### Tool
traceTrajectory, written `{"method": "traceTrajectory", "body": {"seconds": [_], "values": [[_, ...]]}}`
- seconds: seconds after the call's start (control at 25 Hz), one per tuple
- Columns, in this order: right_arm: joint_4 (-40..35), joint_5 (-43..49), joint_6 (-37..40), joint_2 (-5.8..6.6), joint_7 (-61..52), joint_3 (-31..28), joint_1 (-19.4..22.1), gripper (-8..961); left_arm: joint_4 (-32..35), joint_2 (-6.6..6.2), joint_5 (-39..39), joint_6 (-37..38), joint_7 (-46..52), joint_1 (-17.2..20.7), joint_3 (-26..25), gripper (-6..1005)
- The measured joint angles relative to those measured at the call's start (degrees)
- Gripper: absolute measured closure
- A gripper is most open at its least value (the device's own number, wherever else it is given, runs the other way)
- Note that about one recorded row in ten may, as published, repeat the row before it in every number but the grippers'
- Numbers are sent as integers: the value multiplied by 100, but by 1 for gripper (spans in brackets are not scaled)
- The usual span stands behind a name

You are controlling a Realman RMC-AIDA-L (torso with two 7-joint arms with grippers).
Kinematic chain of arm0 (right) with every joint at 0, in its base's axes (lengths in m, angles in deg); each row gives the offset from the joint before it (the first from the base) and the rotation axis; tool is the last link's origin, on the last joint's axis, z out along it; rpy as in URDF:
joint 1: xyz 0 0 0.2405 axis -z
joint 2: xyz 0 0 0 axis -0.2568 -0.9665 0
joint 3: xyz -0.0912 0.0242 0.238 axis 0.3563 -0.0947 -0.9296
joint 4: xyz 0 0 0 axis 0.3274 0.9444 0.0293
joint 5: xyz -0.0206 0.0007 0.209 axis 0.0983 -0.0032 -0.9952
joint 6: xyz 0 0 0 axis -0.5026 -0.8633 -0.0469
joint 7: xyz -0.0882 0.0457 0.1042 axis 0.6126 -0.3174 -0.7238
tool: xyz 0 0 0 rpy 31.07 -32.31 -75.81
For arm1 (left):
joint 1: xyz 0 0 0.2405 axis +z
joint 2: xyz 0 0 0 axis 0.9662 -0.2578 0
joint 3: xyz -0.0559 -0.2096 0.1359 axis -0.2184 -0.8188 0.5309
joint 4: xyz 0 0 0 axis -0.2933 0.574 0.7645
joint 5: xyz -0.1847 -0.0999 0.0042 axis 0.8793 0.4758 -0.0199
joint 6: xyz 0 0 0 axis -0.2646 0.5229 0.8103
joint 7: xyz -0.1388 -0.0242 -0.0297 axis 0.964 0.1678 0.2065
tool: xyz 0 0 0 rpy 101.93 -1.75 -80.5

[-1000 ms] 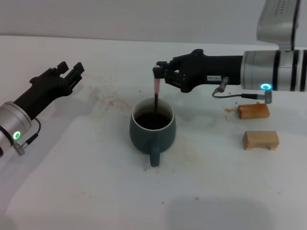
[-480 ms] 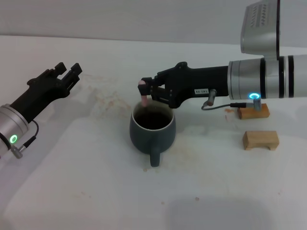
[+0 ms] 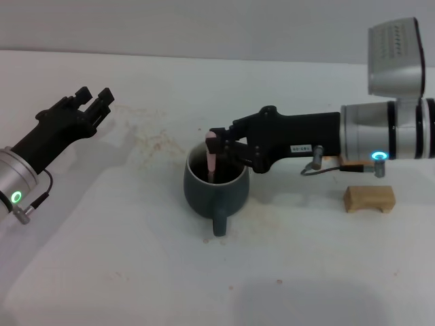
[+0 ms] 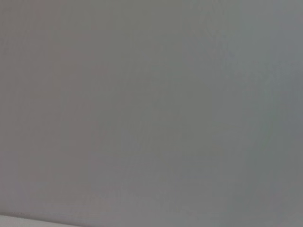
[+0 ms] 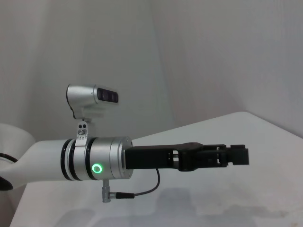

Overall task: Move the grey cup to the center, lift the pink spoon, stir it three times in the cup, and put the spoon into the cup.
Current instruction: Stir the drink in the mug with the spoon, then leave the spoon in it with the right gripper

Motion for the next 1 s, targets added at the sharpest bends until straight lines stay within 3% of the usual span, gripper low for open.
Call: {"method": "traceTrajectory", "body": {"seconds": [0.72,0.92,1.0], "values": [[-78,-24,-180,-10,-35,-413,348,851,20,-12,0,-21,-8,-8,0,493],[-79,-36,-210,-17,-18,-653,463,615,14,-22,-1,-5,0,-5,-1,493],[-85,-38,-211,-22,-14,-796,511,577,10,-25,0,-4,-7,-4,-6,493]]}}
